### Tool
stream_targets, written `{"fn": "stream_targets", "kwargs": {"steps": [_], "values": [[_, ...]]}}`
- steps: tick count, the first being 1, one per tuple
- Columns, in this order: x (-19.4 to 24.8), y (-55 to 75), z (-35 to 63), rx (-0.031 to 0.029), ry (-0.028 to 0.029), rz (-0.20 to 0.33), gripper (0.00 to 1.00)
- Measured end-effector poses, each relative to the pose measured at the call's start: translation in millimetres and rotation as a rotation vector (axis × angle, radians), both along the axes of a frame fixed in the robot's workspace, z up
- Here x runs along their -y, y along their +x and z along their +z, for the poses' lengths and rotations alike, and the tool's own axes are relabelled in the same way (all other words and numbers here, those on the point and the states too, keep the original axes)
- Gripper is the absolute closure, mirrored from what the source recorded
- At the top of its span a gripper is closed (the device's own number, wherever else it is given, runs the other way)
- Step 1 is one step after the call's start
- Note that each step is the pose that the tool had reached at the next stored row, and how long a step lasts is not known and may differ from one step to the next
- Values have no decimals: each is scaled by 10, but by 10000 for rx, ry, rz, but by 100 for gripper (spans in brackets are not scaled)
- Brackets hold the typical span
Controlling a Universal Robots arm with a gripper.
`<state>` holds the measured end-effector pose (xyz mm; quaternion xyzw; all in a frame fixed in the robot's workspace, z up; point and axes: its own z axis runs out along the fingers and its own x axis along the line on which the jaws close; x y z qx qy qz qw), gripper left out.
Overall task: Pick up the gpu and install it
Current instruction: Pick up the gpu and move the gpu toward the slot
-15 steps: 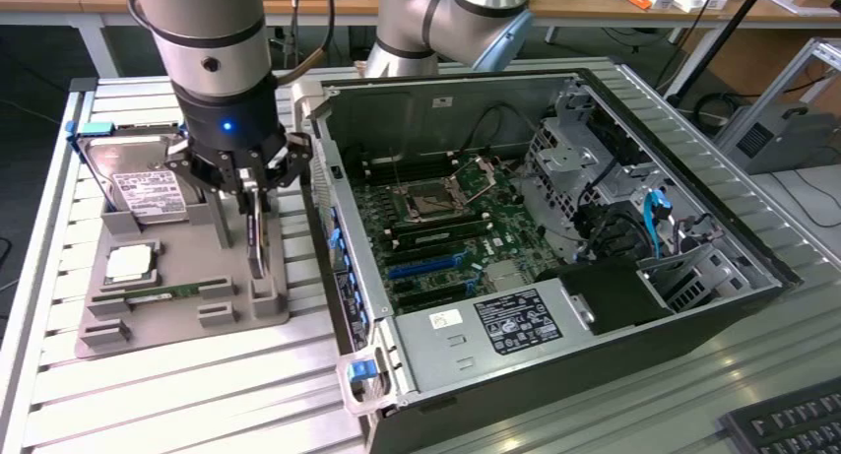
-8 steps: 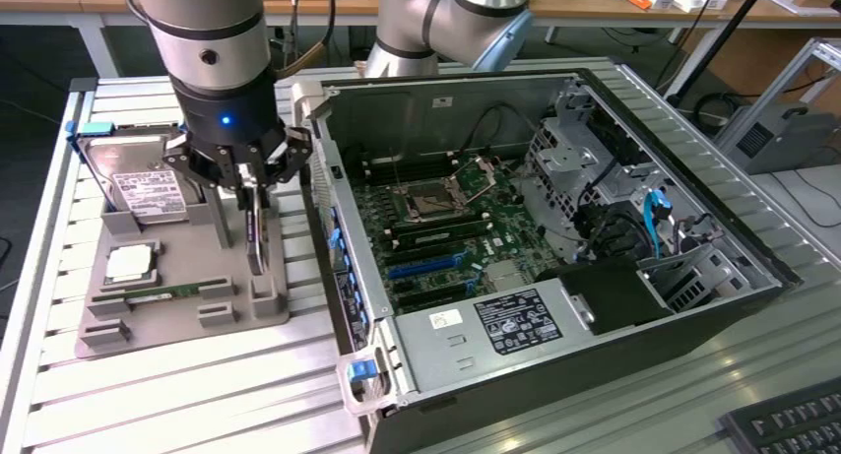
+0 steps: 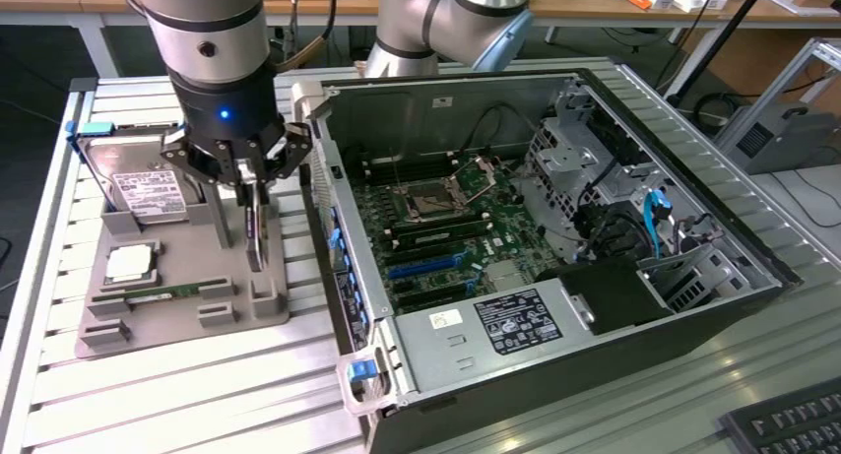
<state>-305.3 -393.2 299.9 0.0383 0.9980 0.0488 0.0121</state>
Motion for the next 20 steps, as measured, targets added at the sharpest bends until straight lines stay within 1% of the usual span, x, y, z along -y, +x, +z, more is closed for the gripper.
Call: {"fn": "stream_targets", "kwargs": {"steps": [9,14,20], "values": [[0,0,55,0,28,0,73],[0,0,87,-1,62,0,73],[0,0,118,0,86,0,73]]}}
